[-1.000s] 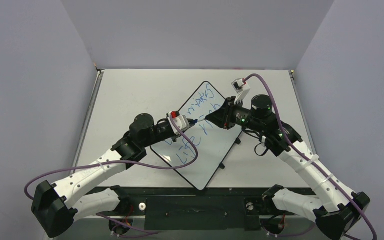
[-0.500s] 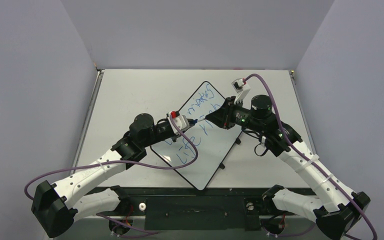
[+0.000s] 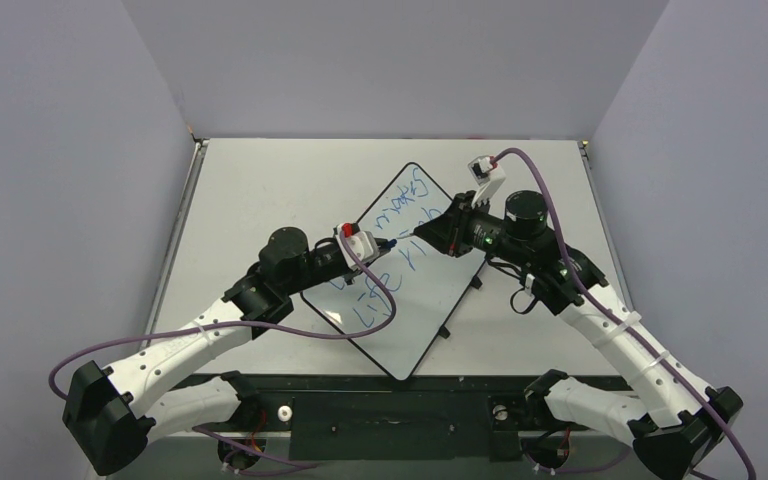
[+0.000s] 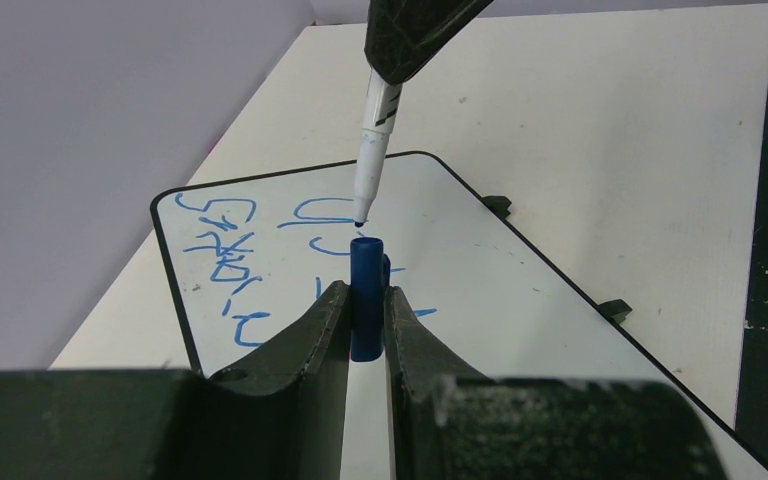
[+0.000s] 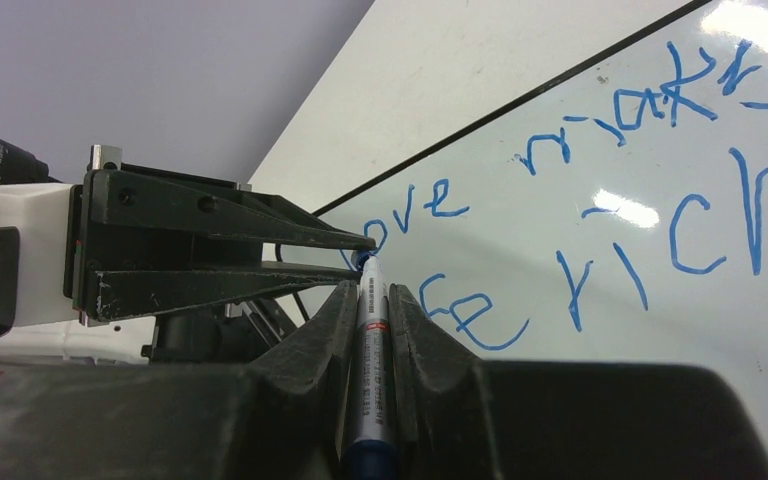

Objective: Write a sentence on the whiteboard
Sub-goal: Insert the whiteboard marker without the cap into the pen cap, then put down the whiteboard marker at the center of the board.

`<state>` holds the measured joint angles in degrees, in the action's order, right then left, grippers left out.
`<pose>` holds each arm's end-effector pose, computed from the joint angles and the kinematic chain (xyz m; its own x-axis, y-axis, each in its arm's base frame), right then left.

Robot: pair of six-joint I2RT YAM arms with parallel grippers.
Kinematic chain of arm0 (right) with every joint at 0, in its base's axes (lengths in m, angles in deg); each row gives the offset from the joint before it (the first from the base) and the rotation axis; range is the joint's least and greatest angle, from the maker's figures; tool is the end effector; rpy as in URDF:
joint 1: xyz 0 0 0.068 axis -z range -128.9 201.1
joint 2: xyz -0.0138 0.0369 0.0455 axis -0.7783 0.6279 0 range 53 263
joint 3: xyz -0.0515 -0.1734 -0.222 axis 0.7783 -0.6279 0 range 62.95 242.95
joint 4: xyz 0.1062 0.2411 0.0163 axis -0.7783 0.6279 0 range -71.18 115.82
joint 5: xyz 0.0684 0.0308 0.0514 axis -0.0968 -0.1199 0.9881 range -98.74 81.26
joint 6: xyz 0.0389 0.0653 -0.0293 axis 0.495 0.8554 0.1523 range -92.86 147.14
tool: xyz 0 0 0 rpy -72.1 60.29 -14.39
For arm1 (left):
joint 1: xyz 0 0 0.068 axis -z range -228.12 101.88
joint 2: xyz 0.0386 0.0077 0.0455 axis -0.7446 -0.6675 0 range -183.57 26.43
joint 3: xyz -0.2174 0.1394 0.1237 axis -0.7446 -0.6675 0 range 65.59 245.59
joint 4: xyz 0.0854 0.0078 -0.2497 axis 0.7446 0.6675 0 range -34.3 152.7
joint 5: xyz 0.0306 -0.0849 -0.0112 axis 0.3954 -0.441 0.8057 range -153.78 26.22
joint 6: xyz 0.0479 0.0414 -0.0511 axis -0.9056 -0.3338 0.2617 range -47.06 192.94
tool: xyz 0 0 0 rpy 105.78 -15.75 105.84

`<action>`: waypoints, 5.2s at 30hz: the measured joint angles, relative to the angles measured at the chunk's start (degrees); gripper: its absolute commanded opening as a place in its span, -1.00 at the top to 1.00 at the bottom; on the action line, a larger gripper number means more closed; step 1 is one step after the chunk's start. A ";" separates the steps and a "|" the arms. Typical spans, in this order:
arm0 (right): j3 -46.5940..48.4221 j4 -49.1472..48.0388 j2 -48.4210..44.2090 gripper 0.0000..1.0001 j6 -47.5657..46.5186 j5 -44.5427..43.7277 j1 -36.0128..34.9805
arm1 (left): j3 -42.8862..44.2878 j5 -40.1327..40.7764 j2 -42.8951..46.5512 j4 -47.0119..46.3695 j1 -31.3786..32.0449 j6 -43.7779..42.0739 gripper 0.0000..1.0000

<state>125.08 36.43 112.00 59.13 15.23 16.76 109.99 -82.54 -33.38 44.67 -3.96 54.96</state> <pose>0.1945 0.1676 0.3905 -0.6202 0.1624 -0.7674 -0.6032 0.5266 0.5990 0.1817 -0.2082 0.3350 0.2224 0.1911 -0.9560 0.8632 0.4172 0.2842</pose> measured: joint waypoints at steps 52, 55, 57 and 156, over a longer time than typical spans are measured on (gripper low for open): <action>-0.79 -1.53 0.13 1.00 0.81 -0.42 -0.63 | 0.00 -1.01 0.00 -0.39 -0.39 2.36 1.00; -0.81 -1.42 -0.28 1.00 0.81 -0.52 -0.63 | 0.00 -1.01 0.00 -0.42 -0.39 2.36 1.00; -0.81 -1.33 -0.52 1.00 0.81 -0.55 -0.63 | 0.00 -0.98 0.00 -0.42 -0.42 2.36 1.00; 3.17 -6.12 8.81 1.00 -13.22 4.00 -6.99 | 6.45 -31.34 -6.62 -0.37 -10.73 22.08 0.39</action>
<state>128.25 30.31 120.81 45.91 19.23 9.76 116.44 -113.89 -40.00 44.30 -14.69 77.03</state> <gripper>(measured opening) 0.105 0.188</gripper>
